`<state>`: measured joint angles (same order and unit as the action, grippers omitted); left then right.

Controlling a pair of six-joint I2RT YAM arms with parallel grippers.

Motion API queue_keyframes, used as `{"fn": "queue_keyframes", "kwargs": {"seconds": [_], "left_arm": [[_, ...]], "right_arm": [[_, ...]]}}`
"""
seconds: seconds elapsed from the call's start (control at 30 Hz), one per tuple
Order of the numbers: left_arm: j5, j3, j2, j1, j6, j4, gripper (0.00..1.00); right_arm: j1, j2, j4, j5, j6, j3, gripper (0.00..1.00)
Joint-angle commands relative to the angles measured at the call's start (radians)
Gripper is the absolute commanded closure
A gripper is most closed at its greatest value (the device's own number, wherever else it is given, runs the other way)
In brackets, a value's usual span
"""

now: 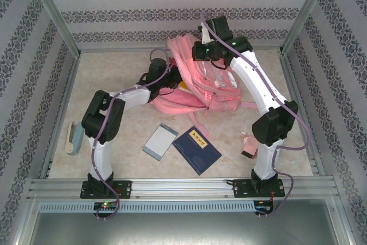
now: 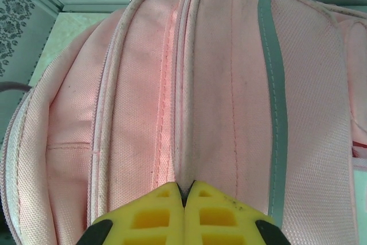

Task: Pack the student bag
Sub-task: Place the book in the student bag, then move the book to the center of the table.

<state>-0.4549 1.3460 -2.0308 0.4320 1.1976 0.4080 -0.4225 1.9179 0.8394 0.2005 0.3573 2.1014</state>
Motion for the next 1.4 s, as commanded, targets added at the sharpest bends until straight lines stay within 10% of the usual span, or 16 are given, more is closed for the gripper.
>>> {"fn": "queue_keyframes", "kwargs": {"seconds": [0.0,0.27,0.43,0.67,1.37], "left_arm": [[0.092,0.126,-0.072,0.044,0.021,0.017,1.00],[0.189,0.444,-0.285,0.160,-0.016,-0.200,1.00],[0.179,0.508,-0.312,0.180,-0.057,-0.334,0.51],[0.244,0.430,-0.153,0.143,-0.193,-0.508,0.18],[0.293,-0.144,0.436,0.014,-0.568,-0.836,0.22]], "right_arm": [[0.005,-0.046,-0.139,0.050,0.028,0.063,1.00],[0.020,-0.015,-0.176,0.089,0.075,0.103,1.00],[0.039,-0.009,-0.171,0.096,0.075,0.101,1.00],[0.067,-0.020,-0.196,0.081,0.048,-0.004,1.00],[0.082,0.059,-0.196,-0.005,-0.001,-0.225,0.91]]}}
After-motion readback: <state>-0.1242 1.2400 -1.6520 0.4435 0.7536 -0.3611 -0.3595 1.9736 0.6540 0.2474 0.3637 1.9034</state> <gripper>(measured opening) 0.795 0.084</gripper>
